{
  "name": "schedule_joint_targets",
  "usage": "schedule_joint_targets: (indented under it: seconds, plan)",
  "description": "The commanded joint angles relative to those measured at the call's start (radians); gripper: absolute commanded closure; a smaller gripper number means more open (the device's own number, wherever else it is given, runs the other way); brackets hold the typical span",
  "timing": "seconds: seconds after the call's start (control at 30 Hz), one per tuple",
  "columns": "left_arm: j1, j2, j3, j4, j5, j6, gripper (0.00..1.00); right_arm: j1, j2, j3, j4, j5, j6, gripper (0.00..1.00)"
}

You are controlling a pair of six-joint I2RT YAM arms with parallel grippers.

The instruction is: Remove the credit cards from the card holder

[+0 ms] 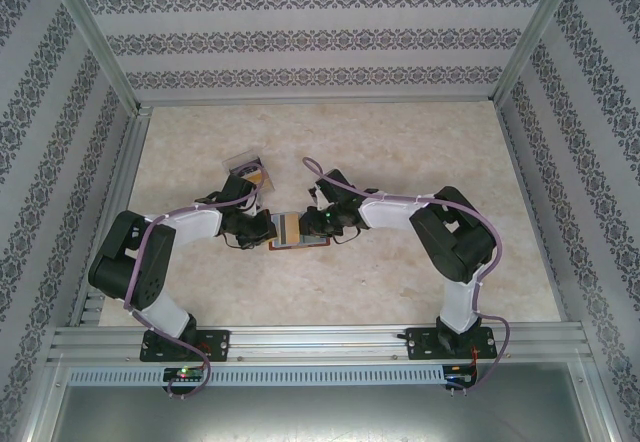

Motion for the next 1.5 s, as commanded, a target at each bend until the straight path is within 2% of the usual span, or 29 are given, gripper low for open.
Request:
schedule_joint_targets:
  seconds: [0.0, 0.57, 0.87, 1.03, 1.47]
  plan:
    - [0.009, 0.020, -0.026, -0.017, -0.010, 0.013, 1.00, 0.014, 0.017, 0.036, 0.034, -0.029, 0.022, 0.78]
    - [0.009, 0.021, -0.029, -0.013, 0.006, 0.011, 1.00, 0.014, 0.051, 0.041, 0.018, -0.013, 0.028, 0.76]
    - [0.009, 0.025, -0.028, -0.010, 0.013, 0.011, 1.00, 0.013, 0.058, 0.032, 0.066, -0.060, 0.041, 0.86]
    - [0.009, 0.028, -0.029, -0.013, 0.014, 0.013, 1.00, 0.005, 0.049, 0.015, 0.087, -0.075, 0.047, 1.00]
    - [0.009, 0.026, -0.030, -0.028, 0.001, 0.019, 1.00, -0.063, -0.040, -0.077, 0.094, -0.076, 0.030, 1.00]
